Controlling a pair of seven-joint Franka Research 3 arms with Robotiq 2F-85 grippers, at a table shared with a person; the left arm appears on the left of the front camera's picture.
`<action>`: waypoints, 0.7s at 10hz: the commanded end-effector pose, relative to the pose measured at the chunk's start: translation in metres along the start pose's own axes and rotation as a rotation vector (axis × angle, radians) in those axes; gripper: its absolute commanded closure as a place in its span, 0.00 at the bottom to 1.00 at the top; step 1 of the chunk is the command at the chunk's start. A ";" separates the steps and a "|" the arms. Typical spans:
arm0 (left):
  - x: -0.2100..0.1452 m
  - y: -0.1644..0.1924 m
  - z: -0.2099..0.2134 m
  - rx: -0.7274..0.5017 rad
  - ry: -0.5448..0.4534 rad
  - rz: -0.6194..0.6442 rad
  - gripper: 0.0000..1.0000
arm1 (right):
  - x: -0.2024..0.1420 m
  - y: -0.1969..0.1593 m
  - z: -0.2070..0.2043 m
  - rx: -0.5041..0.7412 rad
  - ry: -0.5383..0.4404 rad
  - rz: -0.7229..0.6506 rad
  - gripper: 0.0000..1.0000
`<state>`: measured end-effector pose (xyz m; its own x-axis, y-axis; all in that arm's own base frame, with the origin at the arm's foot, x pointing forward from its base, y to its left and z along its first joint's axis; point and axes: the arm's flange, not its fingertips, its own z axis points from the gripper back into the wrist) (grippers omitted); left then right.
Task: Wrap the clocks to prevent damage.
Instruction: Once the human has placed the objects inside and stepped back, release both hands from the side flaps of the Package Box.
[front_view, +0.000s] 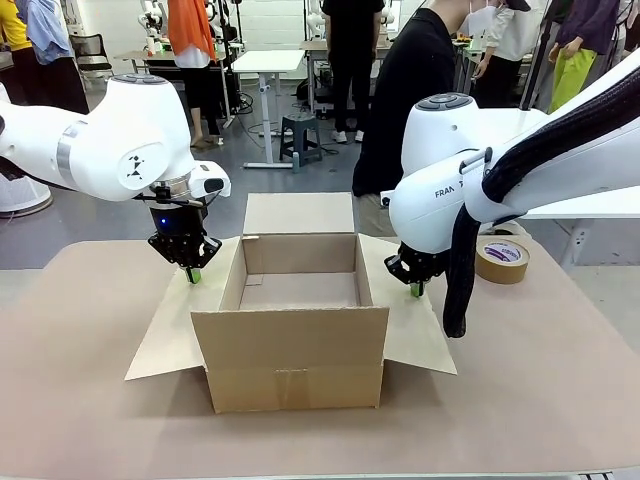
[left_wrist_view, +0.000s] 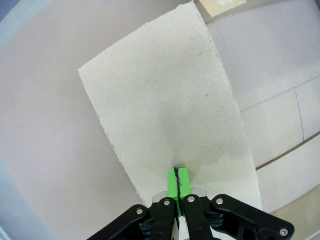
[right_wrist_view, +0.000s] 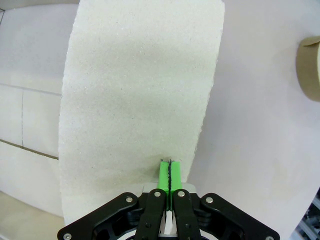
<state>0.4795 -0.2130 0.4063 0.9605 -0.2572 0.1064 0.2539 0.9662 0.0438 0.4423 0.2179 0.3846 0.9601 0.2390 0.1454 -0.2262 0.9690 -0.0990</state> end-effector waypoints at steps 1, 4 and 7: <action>0.000 0.000 -0.001 0.001 0.002 -0.001 0.99 | 0.000 0.000 -0.001 -0.006 0.000 -0.002 0.99; 0.000 0.000 -0.001 0.001 0.002 -0.001 0.99 | 0.000 0.000 -0.001 -0.006 0.000 -0.002 0.99; 0.000 0.000 -0.001 0.001 0.002 -0.001 0.99 | 0.000 0.000 -0.001 -0.006 0.000 -0.002 0.99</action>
<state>0.4795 -0.2130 0.4063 0.9605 -0.2572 0.1064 0.2539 0.9662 0.0438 0.4423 0.2179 0.3846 0.9601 0.2390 0.1454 -0.2262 0.9690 -0.0990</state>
